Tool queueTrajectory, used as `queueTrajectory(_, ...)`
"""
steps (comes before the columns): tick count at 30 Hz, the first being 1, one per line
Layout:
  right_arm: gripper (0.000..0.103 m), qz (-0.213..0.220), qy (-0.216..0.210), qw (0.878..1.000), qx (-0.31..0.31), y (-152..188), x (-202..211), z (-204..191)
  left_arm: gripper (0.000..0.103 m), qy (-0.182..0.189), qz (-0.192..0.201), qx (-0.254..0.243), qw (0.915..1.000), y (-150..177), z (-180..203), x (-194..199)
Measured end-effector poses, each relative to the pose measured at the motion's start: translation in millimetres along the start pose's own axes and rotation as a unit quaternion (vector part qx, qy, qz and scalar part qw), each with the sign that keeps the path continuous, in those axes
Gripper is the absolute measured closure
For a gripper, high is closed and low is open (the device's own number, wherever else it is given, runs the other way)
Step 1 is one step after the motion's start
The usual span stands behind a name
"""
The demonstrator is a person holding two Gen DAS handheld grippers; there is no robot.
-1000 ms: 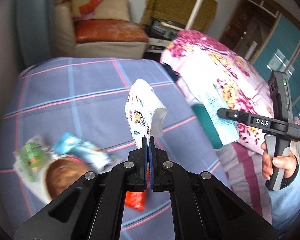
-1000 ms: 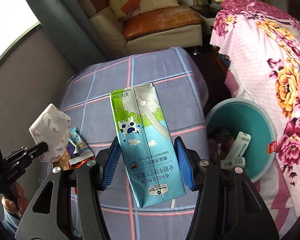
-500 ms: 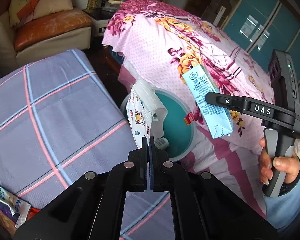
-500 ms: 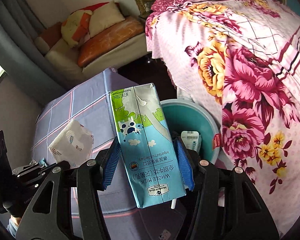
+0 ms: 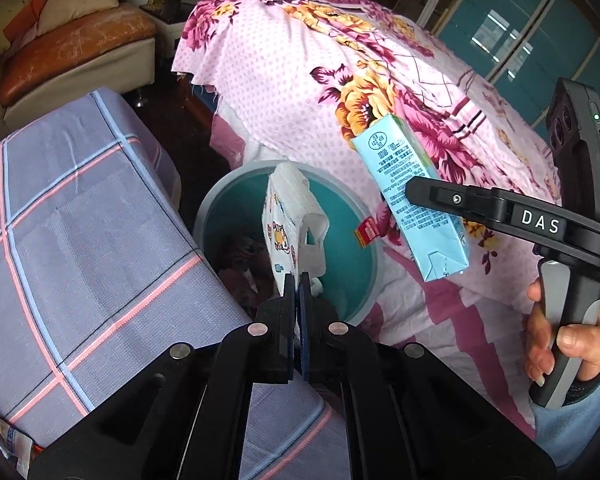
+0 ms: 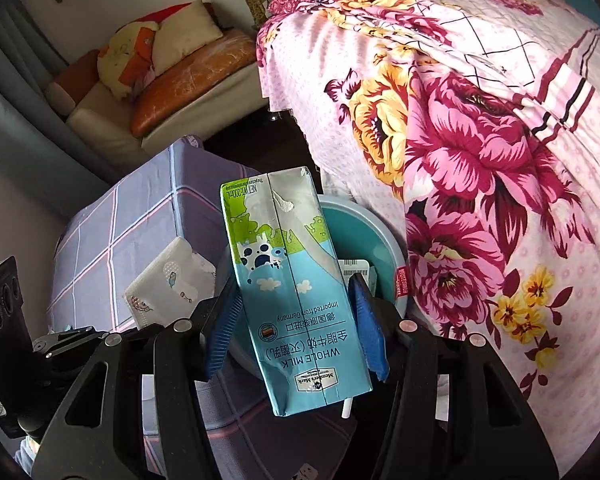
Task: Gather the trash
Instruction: 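Carry mask and milk carton over the wastebasket and open both grippers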
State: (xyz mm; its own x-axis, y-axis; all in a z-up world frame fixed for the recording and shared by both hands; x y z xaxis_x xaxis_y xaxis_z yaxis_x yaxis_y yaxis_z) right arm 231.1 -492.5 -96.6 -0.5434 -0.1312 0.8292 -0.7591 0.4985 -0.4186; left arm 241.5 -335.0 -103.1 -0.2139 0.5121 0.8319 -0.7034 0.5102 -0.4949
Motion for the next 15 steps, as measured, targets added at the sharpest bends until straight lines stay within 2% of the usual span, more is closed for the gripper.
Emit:
queueTrajectory(2,0.051,0.000,0.002,1.000,-0.002,-1,-1,2,0.095,-0.001,-0.003,0.002,1.0000,-1,-1,-2)
queueTrajectory(4,0.051,-0.001,0.005,1.000,-0.002,-1,-2,3,0.074,0.001,-0.003,0.006,1.0000,-1,-2,-2)
queueTrajectory(5,0.051,-0.001,0.006,1.000,-0.002,-1,-2,3,0.049,-0.003,0.001,0.007,1.0000,-1,-3,0)
queueTrajectory(6,0.051,-0.002,0.007,1.000,-0.002,-1,-2,3,0.031,-0.012,0.010,0.008,0.9998,-2,-5,3)
queueTrajectory(9,0.051,-0.003,0.008,1.000,0.000,0,-4,2,0.019,-0.023,0.023,0.008,0.9994,-3,-9,11)
queueTrajectory(15,0.051,-0.007,0.008,1.000,0.003,0,-10,-4,0.010,-0.023,0.027,0.027,0.9990,2,-19,19)
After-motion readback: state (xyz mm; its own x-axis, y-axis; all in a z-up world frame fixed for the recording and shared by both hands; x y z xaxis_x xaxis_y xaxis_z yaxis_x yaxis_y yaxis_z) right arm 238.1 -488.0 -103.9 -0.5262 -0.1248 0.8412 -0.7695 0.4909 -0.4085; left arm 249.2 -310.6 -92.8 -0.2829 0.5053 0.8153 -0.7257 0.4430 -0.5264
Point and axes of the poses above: each gripper's, at about its wrist camera, not at the fingertips, and x roughly against the way its jaws point, z to its right, y to its underside, the point moved 9 cm from there along -x, roughly the way its jaws point, and after that the axes turned 6 degrees about -x, right-handed, at the moved point
